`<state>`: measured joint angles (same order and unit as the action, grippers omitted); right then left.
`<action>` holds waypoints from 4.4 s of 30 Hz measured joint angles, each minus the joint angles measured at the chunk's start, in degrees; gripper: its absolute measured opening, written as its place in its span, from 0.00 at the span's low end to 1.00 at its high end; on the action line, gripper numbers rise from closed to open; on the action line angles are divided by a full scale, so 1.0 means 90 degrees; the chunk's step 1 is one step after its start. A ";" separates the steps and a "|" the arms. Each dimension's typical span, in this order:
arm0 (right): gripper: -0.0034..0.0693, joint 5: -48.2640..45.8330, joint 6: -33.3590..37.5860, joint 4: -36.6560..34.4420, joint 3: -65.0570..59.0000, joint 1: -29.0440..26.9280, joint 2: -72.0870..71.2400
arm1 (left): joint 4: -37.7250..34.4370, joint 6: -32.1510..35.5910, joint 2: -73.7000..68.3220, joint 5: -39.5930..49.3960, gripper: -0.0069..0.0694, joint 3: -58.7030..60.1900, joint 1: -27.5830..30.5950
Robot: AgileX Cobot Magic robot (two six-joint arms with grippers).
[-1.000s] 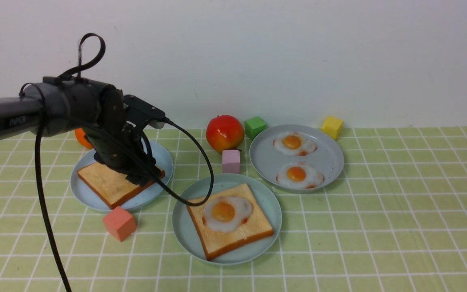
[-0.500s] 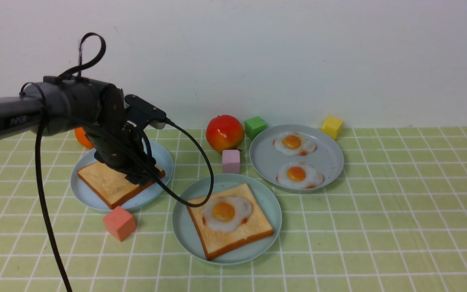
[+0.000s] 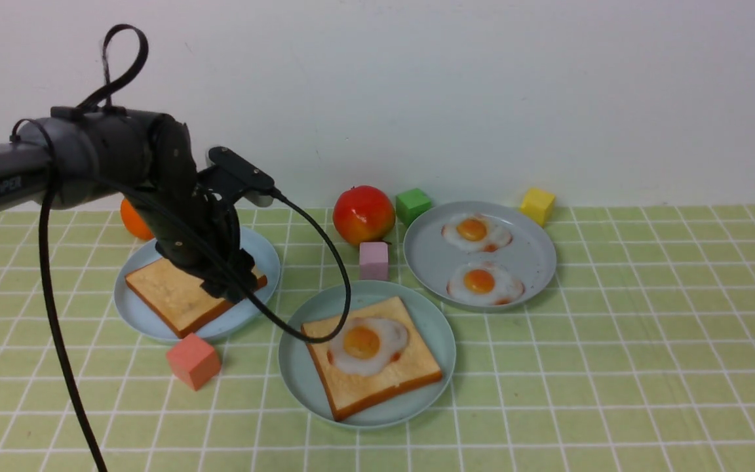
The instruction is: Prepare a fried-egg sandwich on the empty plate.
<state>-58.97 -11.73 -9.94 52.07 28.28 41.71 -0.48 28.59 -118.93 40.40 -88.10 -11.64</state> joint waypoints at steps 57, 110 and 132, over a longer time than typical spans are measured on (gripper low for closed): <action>0.16 -0.0648 0.0000 -0.0327 -0.0054 0.0007 -0.1656 | 0.0849 -0.0912 0.0486 0.0841 0.13 0.0043 -0.3244; 0.05 0.0864 0.0000 0.0649 -0.0364 0.0019 -0.1656 | -0.0390 -0.3719 1.0859 -0.4172 0.07 0.8160 -0.3244; 0.03 0.2110 0.0640 0.0579 -0.1994 -0.1392 -0.1942 | -0.0390 -0.3724 1.0859 -0.3786 0.07 0.8192 -0.3244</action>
<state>-39.98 -5.97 -4.72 34.13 15.75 24.23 -3.99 -4.93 -21.20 6.33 -14.37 -40.83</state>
